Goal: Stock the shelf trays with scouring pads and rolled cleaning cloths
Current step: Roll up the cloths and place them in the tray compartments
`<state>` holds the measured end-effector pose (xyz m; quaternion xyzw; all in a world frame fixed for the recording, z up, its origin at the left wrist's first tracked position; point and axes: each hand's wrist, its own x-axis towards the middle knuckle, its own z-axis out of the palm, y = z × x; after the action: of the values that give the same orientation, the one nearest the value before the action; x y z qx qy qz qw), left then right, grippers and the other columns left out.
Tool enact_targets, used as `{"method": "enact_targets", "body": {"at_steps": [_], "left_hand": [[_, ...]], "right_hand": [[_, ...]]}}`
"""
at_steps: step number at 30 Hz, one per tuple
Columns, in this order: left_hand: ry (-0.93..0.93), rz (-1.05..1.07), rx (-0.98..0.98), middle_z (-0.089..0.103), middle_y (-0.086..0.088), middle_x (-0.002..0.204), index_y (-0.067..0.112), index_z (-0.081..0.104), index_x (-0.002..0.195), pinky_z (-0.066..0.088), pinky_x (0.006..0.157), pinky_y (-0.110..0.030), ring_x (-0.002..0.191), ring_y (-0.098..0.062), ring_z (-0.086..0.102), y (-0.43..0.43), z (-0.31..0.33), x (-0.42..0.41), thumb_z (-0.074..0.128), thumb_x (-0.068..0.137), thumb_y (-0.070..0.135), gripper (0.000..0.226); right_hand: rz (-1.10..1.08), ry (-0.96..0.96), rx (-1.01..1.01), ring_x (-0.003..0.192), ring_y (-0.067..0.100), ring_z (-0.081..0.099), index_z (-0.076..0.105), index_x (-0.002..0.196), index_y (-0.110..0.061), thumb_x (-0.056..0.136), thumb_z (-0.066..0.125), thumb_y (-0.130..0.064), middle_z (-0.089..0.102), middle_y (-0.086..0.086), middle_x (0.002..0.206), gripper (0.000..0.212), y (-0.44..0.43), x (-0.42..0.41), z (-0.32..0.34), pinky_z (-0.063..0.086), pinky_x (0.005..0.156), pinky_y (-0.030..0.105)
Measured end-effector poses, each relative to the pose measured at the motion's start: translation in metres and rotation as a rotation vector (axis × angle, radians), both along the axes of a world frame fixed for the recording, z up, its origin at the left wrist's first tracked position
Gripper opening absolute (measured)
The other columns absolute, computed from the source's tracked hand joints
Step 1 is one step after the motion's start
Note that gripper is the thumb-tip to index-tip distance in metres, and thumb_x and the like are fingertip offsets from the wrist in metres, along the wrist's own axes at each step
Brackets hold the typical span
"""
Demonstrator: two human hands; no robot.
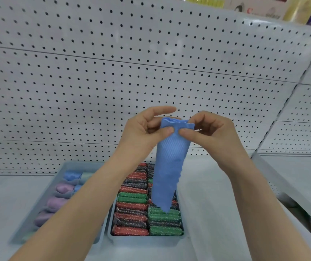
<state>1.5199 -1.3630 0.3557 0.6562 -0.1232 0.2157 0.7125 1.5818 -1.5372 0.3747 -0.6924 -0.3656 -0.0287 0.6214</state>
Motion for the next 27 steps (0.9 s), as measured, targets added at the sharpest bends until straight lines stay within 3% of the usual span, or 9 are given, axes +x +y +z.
{"method": "enact_targets", "body": {"at_steps": [3, 8, 11, 15, 18, 20, 23, 25, 27], "left_hand": [[0.062, 0.018, 0.001, 0.075, -0.004, 0.101, 0.022, 0.063, 0.116, 0.055, 0.08, -0.025, 0.093, -0.016, 0.071, 0.001, -0.006, 0.0, 0.074, 0.08, 0.001, 0.043], [0.238, -0.008, 0.056, 0.074, -0.001, 0.106, 0.013, 0.066, 0.114, 0.057, 0.083, -0.029, 0.097, -0.017, 0.071, -0.002, -0.031, 0.002, 0.075, 0.08, 0.004, 0.037], [0.274, -0.016, 0.066, 0.075, 0.001, 0.104, 0.017, 0.069, 0.109, 0.057, 0.084, -0.032, 0.096, -0.017, 0.072, -0.005, -0.044, 0.002, 0.071, 0.084, 0.005, 0.028], [0.3, 0.022, 0.084, 0.074, 0.004, 0.106, 0.025, 0.063, 0.113, 0.058, 0.086, -0.039, 0.095, -0.016, 0.071, -0.011, -0.053, 0.002, 0.075, 0.083, 0.011, 0.035], [0.308, 0.042, 0.108, 0.075, 0.004, 0.102, 0.028, 0.063, 0.111, 0.055, 0.089, -0.045, 0.095, -0.017, 0.071, -0.012, -0.059, 0.003, 0.065, 0.09, 0.006, 0.03], [0.306, 0.006, 0.079, 0.075, 0.002, 0.102, 0.026, 0.063, 0.112, 0.055, 0.091, -0.042, 0.097, -0.018, 0.071, -0.011, -0.06, 0.002, 0.059, 0.094, 0.002, 0.03], [0.306, -0.068, -0.05, 0.074, -0.002, 0.106, 0.02, 0.063, 0.114, 0.056, 0.088, -0.034, 0.098, -0.018, 0.07, -0.008, -0.058, 0.0, 0.057, 0.093, -0.003, 0.031], [0.314, -0.08, -0.109, 0.074, -0.003, 0.107, 0.016, 0.063, 0.116, 0.057, 0.085, -0.033, 0.098, -0.018, 0.07, -0.005, -0.057, 0.001, 0.056, 0.093, -0.004, 0.031], [0.322, -0.068, -0.111, 0.073, -0.006, 0.111, 0.011, 0.061, 0.121, 0.057, 0.085, -0.034, 0.101, -0.022, 0.07, -0.002, -0.057, 0.003, 0.057, 0.093, -0.004, 0.033]], "right_hand": [[-0.004, 0.033, 0.046, 0.062, 0.011, 0.055, 0.063, 0.073, -0.012, 0.078, 0.076, -0.002, 0.065, -0.004, 0.068, 0.017, 0.003, -0.001, 0.002, 0.046, 0.059, 0.021], [-0.011, 0.047, 0.08, 0.067, 0.021, 0.056, 0.062, 0.075, -0.014, 0.081, 0.074, -0.001, 0.068, 0.002, 0.07, 0.018, 0.009, -0.001, 0.009, 0.048, 0.06, 0.027], [-0.082, 0.054, 0.154, 0.063, 0.019, 0.054, 0.062, 0.077, -0.012, 0.081, 0.073, -0.001, 0.066, 0.001, 0.069, 0.016, 0.011, 0.004, 0.012, 0.047, 0.059, 0.026], [-0.184, 0.061, 0.195, 0.057, 0.013, 0.052, 0.062, 0.075, -0.012, 0.08, 0.075, -0.002, 0.063, 0.0, 0.065, 0.017, 0.014, 0.01, 0.006, 0.045, 0.055, 0.023], [-0.228, 0.063, 0.215, 0.056, 0.01, 0.054, 0.063, 0.076, -0.013, 0.08, 0.075, -0.001, 0.064, -0.004, 0.065, 0.017, 0.016, 0.011, 0.001, 0.046, 0.054, 0.022], [-0.274, 0.085, 0.198, 0.061, 0.012, 0.06, 0.063, 0.093, -0.017, 0.082, 0.076, -0.009, 0.069, -0.002, 0.079, 0.019, 0.015, 0.013, -0.004, 0.05, 0.057, 0.024], [-0.287, 0.306, 0.037, 0.081, 0.014, 0.071, 0.058, 0.116, -0.018, 0.083, 0.071, -0.046, 0.073, 0.005, 0.104, 0.044, 0.007, 0.015, -0.02, 0.057, 0.073, 0.03], [-0.1, 0.484, -0.161, 0.092, 0.015, 0.072, 0.067, 0.111, -0.012, 0.079, 0.056, -0.063, 0.074, 0.005, 0.105, 0.061, 0.002, 0.012, -0.039, 0.055, 0.078, 0.029], [0.08, 0.58, -0.267, 0.099, 0.018, 0.07, 0.071, 0.108, -0.01, 0.081, 0.053, -0.058, 0.074, 0.005, 0.106, 0.058, 0.0, 0.003, -0.057, 0.055, 0.083, 0.029]]}}
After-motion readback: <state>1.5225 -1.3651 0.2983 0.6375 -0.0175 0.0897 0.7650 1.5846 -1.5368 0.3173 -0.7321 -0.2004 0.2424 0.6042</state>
